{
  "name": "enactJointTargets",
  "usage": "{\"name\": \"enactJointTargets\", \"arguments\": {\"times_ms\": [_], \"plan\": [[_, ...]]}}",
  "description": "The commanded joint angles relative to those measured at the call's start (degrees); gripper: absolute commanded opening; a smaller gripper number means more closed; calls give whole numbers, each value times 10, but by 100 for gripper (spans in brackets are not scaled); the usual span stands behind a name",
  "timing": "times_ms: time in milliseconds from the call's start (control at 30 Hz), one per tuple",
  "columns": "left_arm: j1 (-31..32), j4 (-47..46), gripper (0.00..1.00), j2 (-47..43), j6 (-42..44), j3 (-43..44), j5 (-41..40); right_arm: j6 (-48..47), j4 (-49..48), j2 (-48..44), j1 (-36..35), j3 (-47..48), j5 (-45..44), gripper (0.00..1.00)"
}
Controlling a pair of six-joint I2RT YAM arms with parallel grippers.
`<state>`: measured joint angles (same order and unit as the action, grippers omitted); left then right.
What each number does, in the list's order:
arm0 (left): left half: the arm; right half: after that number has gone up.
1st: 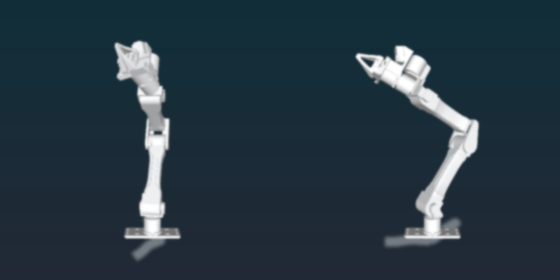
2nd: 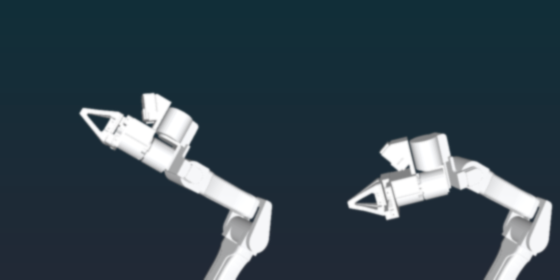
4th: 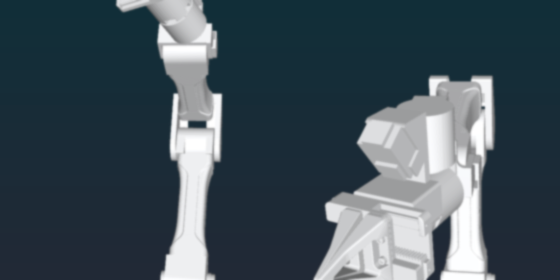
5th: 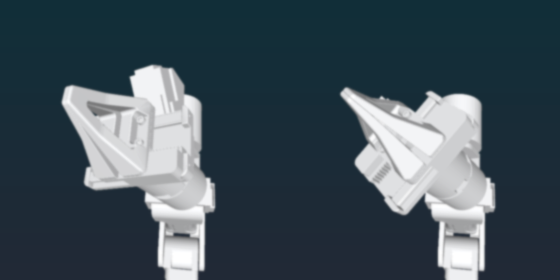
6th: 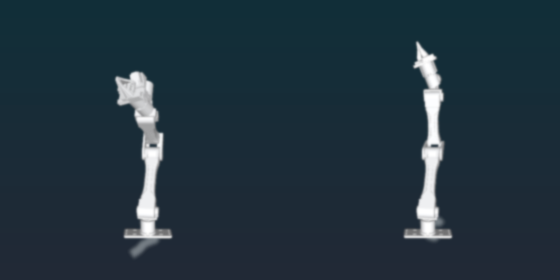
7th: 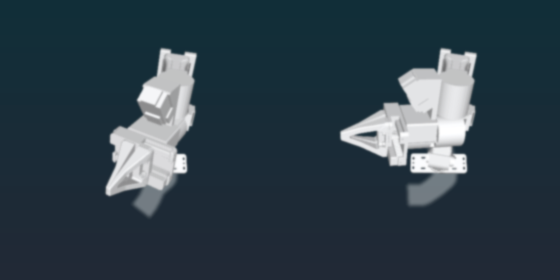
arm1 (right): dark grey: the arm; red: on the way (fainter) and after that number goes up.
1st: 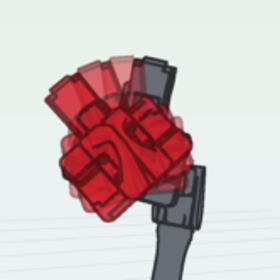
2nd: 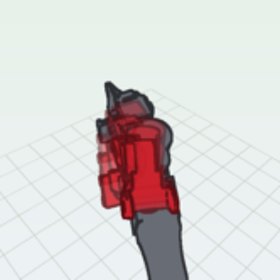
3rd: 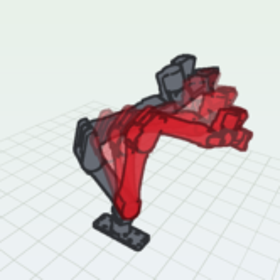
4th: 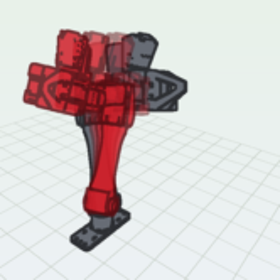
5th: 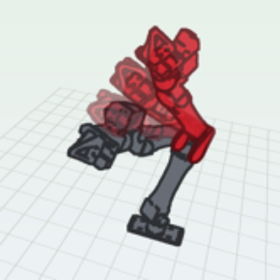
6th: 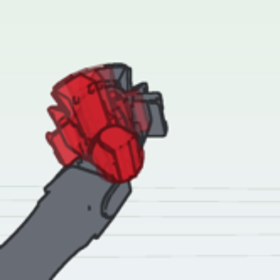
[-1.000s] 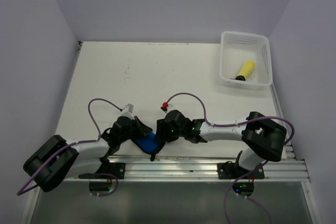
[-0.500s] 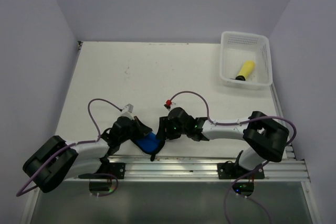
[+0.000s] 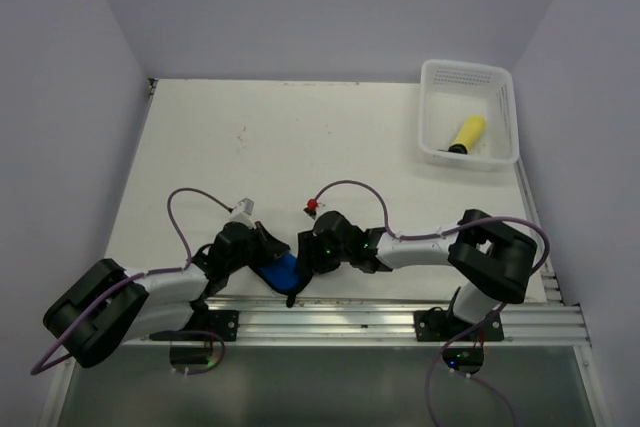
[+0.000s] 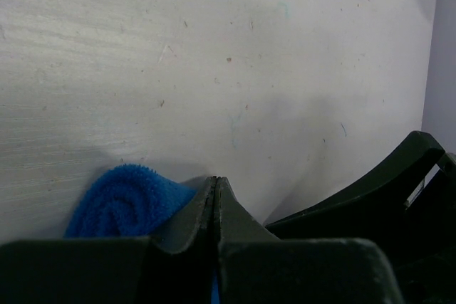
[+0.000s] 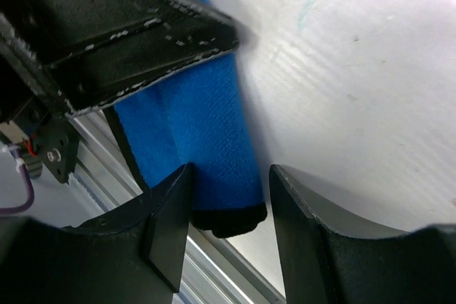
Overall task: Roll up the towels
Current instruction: Roll the towel
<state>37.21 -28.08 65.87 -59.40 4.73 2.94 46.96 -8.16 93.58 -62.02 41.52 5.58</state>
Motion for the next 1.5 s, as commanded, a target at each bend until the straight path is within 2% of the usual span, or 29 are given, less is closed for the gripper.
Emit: {"name": "enactJointTargets", "arguments": {"times_ms": [0, 133, 200, 333, 433, 467, 567, 700, 767, 833, 933, 1033, 1267, 1467], "plan": [[2, 58, 2, 6, 19, -46, -22, -33, 48, 15, -25, 12, -12, 51], [2, 62, 2, 2, 19, -46, -23, -51, 80, 29, -55, 24, -50, 50], [2, 72, 2, -6, 19, -46, -28, -58, 138, 39, -65, 42, -80, 49], [1, 86, 2, -27, 18, -46, -27, -64, 158, 41, -86, 45, -107, 46], [1, 108, 2, -38, 24, -36, -50, -64, 162, 48, -89, 44, -114, 40], [2, 111, 2, -40, 29, -31, -51, -64, 162, 48, -89, 46, -114, 33], [1, 120, 3, -45, 31, -24, -53, -69, 169, 55, -94, 54, -123, 23], [2, 122, 3, -45, 31, -22, -52, -71, 185, 55, -103, 68, -145, 16], [2, 128, 3, -47, 36, -11, -55, -72, 203, 50, -117, 79, -169, 14], [2, 139, 4, -49, 39, 7, -62, -68, 241, 49, -134, 102, -230, 11], [1, 159, 7, -43, 53, 47, -76, -55, 273, 54, -150, 131, -297, 0], [-8, 177, 8, -23, 78, 97, -76, -50, 283, 66, -159, 157, -347, 0], [-66, 218, 19, 22, 122, 201, -41, -66, 293, 86, -170, 189, -467, 0], [-73, 235, 25, 26, 128, 261, -32, -92, 290, 128, -175, 201, -518, 0]]}}
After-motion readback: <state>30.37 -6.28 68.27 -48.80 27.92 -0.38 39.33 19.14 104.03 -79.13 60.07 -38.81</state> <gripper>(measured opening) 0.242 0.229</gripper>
